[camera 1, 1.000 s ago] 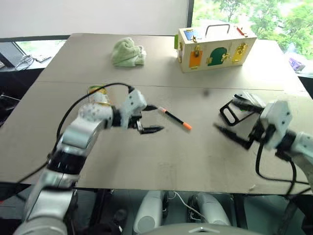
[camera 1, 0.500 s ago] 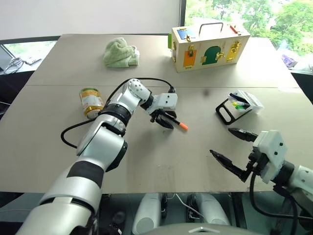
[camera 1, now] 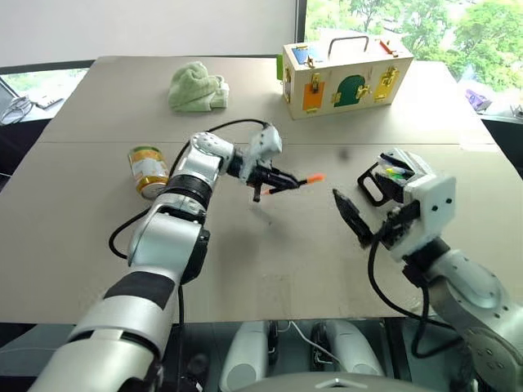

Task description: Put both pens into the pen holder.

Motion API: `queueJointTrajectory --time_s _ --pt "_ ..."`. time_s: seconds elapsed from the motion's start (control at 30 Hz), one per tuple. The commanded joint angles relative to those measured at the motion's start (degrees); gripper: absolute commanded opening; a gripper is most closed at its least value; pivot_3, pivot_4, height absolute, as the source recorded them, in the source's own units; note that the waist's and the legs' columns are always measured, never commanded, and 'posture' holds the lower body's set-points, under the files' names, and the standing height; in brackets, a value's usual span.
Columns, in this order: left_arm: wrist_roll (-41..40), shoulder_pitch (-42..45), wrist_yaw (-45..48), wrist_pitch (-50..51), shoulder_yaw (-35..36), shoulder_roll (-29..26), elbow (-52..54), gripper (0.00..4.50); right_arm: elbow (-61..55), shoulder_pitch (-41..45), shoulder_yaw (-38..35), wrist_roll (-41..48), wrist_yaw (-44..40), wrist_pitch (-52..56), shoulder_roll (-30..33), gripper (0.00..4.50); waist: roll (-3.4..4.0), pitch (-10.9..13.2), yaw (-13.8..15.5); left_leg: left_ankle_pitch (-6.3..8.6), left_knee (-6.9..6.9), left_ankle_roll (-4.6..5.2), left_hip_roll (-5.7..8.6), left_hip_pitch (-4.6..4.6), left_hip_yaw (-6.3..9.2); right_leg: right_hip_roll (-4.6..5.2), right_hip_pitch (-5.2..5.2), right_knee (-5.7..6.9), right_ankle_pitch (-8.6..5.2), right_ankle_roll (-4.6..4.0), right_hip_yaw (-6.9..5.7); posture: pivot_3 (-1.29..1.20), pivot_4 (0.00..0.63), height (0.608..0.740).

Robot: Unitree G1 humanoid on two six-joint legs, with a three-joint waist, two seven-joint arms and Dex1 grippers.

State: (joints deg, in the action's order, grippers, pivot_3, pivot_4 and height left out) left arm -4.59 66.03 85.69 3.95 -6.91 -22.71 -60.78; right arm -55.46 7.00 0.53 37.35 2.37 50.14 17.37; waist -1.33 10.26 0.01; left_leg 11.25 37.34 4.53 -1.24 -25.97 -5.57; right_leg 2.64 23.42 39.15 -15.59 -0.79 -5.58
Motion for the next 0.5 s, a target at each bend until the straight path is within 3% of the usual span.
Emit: queueJointTrajectory --time_s 0.03,0.23,0.4,0.5 --pt "-7.18 -5.49 -3.73 14.98 4.53 -1.23 21.26 0.03 3.24 6.08 -3.74 6.63 1.96 2.04 -3.95 4.5 0.0 0.0 -0.18 0.0 0.02 0.0 0.01 -0.01 0.0 0.02 0.0 0.01 0.0 0.0 0.0 0.0 0.15 0.74" --pt "-15.23 -17.15 -15.64 34.12 7.54 -1.19 53.27 0.03 8.8 11.41 -10.31 16.47 1.35 5.68 -2.15 4.5 0.01 0.0 -0.05 -0.01 0.03 0.0 0.05 0.05 0.05 0.03 -0.12 0.04 0.07 0.08 -0.03 0.0 0.15 0.74" --pt "-20.21 -26.13 -24.21 43.23 10.2 -3.29 72.3 0.03 14.13 14.22 -14.4 30.84 0.82 7.75 1.59 4.5 0.07 -0.03 -0.95 -0.01 -0.01 -0.01 0.04 0.3 -0.05 0.05 -0.14 0.27 0.06 0.08 0.13 0.0 0.15 0.74" --pt "-22.23 -29.02 -27.17 45.56 10.47 -4.68 77.87 0.03 17.3 15.82 -14.14 36.82 1.0 8.11 3.5 4.5 0.09 -0.03 -0.88 -0.03 -0.05 -0.04 0.02 0.47 -0.09 0.02 -0.2 0.39 0.06 0.07 0.2 0.0 0.15 0.74"
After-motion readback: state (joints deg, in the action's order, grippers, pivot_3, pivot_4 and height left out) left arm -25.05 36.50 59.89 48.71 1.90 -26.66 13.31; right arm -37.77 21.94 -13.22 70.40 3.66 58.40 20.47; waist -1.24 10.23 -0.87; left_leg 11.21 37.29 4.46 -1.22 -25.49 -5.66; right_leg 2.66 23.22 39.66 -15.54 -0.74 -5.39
